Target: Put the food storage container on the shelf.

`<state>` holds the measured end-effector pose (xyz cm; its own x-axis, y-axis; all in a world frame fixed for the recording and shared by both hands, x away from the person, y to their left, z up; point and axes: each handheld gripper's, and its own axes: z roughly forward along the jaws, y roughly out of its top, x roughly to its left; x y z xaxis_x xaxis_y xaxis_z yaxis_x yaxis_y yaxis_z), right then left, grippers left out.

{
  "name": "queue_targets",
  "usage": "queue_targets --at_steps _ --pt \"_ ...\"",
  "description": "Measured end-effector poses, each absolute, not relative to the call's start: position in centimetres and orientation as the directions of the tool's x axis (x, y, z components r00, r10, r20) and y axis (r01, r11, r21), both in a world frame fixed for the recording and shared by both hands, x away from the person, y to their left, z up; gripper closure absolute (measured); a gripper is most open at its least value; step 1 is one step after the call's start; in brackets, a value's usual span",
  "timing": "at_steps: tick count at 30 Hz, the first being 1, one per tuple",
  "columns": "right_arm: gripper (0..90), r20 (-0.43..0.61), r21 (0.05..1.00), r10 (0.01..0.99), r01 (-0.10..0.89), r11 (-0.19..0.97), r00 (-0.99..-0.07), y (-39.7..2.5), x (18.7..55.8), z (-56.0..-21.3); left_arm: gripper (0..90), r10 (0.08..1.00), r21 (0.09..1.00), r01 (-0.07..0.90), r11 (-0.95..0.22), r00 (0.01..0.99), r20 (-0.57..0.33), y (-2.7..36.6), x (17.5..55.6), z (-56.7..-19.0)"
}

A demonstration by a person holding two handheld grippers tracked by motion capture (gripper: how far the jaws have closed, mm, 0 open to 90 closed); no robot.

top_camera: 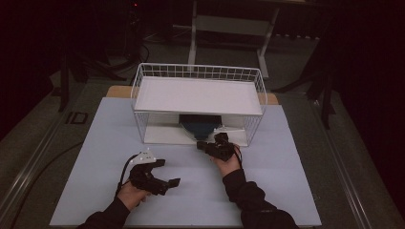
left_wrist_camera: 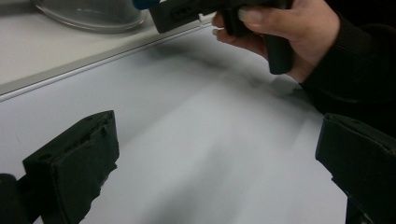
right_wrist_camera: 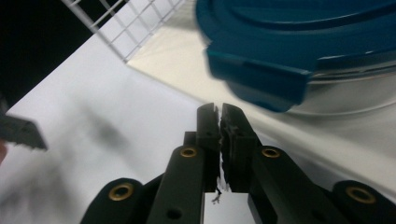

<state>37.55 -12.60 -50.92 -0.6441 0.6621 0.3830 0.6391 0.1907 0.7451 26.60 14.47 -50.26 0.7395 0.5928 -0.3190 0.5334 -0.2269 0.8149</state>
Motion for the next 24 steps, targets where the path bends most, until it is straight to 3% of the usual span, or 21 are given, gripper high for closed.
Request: queue_targets --at_steps 3,4,7,8,13,17,24 --pt "77.9 0.389 0.752 0.652 0.633 0.183 -0.651 -12.7 37.0 -50.8 0.0 0.591 0.817 0.531 -0.226 0.741 -0.319 14.5 26.6 -50.2" --pt "68.5 0.391 0.762 0.635 0.621 0.183 -0.667 -12.9 36.3 -50.6 0.0 0.59 0.82 0.525 -0.229 0.745 -0.312 14.5 26.5 -50.2" --pt "61.0 0.379 0.771 0.632 0.608 0.189 -0.676 -13.2 35.7 -50.5 0.0 0.588 0.821 0.523 -0.23 0.747 -0.311 14.4 26.5 -50.1" --pt "53.3 0.367 0.783 0.626 0.592 0.192 -0.688 -13.4 35.2 -50.4 0.0 0.586 0.823 0.52 -0.23 0.749 -0.309 14.4 26.4 -50.1" --pt "41.1 0.344 0.804 0.611 0.56 0.2 -0.713 -14.1 33.8 -50.0 0.0 0.58 0.825 0.516 -0.229 0.753 -0.31 14.3 26.4 -50.0" --pt "25.0 0.36 0.814 0.57 0.547 0.195 -0.738 -14.9 32.2 -49.6 0.0 0.575 0.828 0.512 -0.23 0.757 -0.309 14.2 26.3 -49.9" --pt "18.9 0.336 0.831 0.577 0.523 0.19 -0.744 -16.6 30.5 -49.5 0.0 0.571 0.828 0.509 -0.237 0.762 -0.305 14.1 26.1 -49.8"
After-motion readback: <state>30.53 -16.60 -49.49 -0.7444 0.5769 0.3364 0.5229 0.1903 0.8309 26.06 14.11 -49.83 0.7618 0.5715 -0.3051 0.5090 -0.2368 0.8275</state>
